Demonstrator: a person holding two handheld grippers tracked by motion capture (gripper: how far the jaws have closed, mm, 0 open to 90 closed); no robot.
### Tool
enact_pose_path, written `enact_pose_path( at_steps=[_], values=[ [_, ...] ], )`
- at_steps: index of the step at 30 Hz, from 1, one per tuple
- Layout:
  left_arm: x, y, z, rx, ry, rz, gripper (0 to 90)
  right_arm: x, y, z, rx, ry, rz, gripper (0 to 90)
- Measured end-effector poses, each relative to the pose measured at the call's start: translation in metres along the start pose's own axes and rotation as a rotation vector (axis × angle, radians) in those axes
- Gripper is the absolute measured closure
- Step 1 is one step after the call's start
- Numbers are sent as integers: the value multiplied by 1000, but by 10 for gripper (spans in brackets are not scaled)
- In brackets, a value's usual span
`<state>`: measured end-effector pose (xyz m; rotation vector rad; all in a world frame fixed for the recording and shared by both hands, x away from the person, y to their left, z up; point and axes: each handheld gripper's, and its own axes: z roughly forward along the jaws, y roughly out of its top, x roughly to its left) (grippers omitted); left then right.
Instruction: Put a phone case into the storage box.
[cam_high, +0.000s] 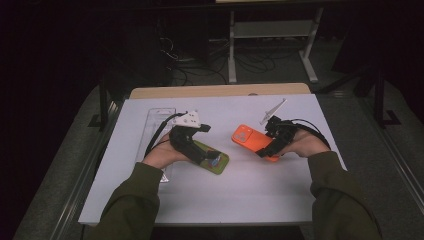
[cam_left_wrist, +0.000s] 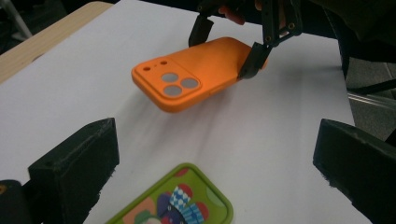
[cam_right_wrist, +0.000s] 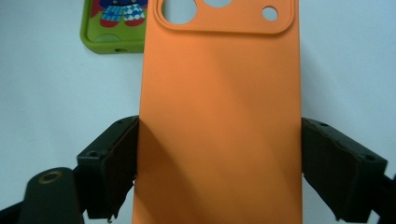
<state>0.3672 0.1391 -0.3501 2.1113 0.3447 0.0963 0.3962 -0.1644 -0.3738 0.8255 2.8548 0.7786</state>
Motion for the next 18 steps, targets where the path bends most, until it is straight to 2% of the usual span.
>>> enact_pose_path(
  at_steps=[7,12,17,18],
  values=[
    [-1,6,7,14,-27,59,0,3,-1,1,7,28,-44,157],
    [-4,7,9,28,-49,75,0,6,-1,2,12,47,-68,157],
    [-8,6,15,64,-71,107,0,17,3,7,36,82,-131,157],
    [-9,6,16,67,-76,102,0,19,4,9,43,84,-139,157]
  ],
)
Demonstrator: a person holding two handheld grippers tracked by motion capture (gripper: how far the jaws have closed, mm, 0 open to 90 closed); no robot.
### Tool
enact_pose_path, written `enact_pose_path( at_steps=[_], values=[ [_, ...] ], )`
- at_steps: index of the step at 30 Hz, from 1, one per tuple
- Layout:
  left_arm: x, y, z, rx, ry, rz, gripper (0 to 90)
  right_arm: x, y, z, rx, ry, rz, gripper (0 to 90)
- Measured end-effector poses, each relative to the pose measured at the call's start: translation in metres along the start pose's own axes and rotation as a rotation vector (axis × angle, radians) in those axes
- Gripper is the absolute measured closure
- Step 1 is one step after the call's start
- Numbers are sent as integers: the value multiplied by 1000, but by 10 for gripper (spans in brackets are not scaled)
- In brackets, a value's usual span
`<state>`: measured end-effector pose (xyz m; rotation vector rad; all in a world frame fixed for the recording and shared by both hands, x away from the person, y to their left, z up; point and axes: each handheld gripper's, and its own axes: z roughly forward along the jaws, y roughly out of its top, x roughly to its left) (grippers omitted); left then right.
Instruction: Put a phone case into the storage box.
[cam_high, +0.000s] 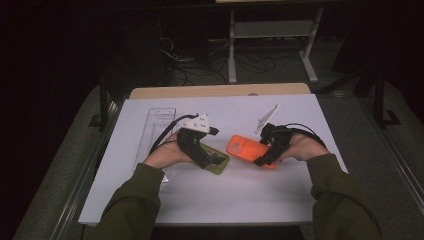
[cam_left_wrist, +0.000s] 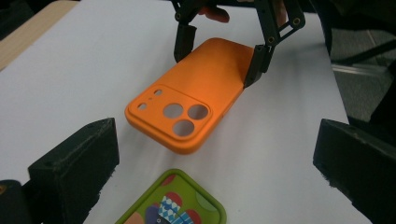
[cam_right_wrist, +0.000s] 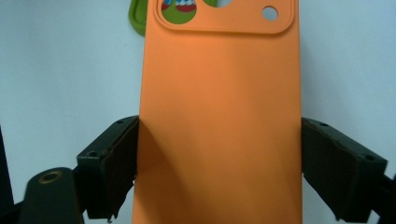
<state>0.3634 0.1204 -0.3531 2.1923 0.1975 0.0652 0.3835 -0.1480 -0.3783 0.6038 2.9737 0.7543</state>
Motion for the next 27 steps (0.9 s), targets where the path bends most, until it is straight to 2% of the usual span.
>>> enact_pose_path(
  at_steps=[3,5,15,27],
  values=[
    [-1,0,2,12,-16,14,0,4,3,5,18,10,-22,157],
    [-2,-1,4,14,-27,6,0,8,5,9,25,26,-49,157],
    [-4,-2,9,56,-52,33,0,25,14,17,56,66,-135,157],
    [-9,-4,18,113,-91,50,0,39,23,19,63,84,-199,156]
  ],
)
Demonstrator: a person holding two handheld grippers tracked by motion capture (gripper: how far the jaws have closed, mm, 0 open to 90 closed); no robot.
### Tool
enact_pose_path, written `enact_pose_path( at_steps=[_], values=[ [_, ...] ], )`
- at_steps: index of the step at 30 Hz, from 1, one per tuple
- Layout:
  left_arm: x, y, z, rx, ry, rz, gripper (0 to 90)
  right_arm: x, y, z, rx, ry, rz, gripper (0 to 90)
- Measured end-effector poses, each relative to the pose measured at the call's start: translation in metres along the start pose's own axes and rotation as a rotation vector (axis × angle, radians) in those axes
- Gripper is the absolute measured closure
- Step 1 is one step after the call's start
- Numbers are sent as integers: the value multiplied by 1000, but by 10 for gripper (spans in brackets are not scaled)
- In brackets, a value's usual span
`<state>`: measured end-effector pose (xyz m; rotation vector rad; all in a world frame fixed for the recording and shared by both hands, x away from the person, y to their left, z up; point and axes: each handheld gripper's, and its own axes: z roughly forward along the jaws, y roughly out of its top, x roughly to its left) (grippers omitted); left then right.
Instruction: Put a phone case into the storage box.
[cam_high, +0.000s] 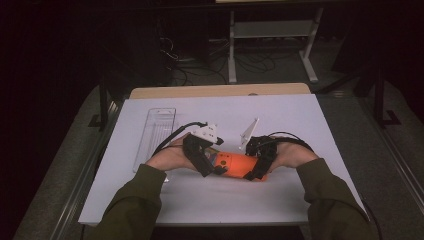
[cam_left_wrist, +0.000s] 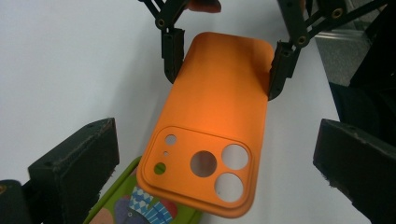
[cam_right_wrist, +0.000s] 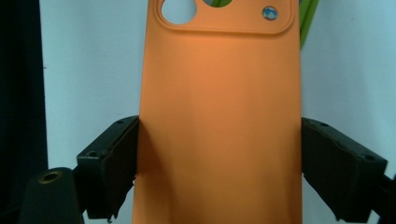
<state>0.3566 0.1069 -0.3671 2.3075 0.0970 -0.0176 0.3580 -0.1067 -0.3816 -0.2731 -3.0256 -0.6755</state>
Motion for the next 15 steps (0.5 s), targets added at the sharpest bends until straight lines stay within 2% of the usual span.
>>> enact_pose_path(
  at_steps=[3,6,15],
  values=[
    [-2,0,4,16,-19,1,0,2,2,0,-3,-1,-15,156],
    [-2,0,7,33,-26,27,0,5,4,-1,-9,5,-27,156],
    [-5,0,16,73,-46,30,0,12,11,-2,-13,6,-57,156]
  ],
)
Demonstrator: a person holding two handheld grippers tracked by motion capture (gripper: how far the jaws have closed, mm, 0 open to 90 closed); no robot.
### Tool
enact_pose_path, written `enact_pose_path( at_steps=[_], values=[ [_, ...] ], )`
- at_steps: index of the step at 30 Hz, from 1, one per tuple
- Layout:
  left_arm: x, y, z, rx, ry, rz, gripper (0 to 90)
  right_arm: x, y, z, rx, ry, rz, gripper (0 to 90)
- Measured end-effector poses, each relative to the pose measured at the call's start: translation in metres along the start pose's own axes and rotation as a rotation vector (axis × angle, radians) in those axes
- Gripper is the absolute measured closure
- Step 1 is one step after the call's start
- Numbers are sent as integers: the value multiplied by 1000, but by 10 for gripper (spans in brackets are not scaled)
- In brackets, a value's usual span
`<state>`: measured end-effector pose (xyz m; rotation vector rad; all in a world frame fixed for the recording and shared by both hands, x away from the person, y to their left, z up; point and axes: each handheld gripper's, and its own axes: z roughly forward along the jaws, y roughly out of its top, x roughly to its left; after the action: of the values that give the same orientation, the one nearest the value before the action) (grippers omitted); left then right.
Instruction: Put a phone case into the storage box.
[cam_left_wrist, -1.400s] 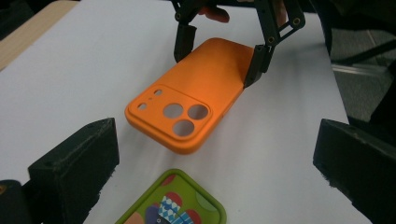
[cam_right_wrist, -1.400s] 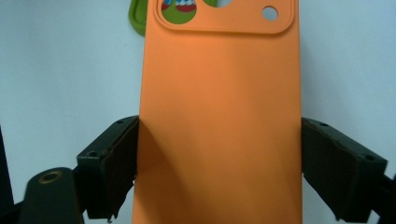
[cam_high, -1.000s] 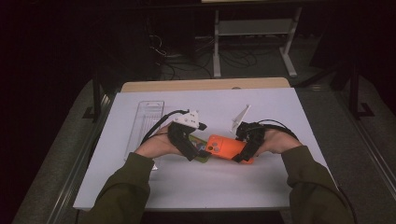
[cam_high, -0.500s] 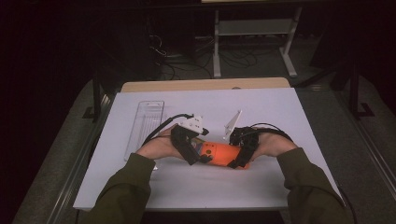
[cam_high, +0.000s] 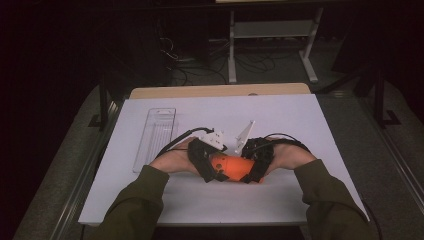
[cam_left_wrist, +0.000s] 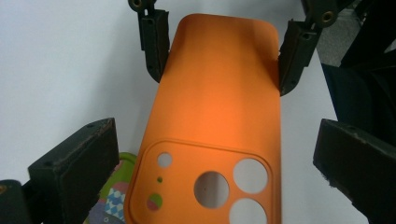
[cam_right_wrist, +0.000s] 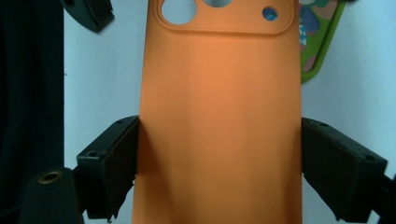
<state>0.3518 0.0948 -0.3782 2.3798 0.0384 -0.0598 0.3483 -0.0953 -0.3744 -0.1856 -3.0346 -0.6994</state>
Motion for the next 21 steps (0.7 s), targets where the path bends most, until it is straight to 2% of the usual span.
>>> enact_pose_path(
  at_steps=[8,10,11,13,21],
  values=[
    [-3,0,10,26,-17,11,0,3,3,-4,-21,-3,-23,156],
    [-2,0,12,50,-22,36,0,3,4,-4,-23,-3,-29,156],
    [-3,0,13,51,-24,26,0,4,4,-5,-22,-4,-29,156],
    [-2,0,14,59,-26,38,0,5,5,-5,-27,-4,-34,156],
    [-3,-1,15,67,-32,33,4,7,6,-7,-30,-1,-45,156]
  ],
)
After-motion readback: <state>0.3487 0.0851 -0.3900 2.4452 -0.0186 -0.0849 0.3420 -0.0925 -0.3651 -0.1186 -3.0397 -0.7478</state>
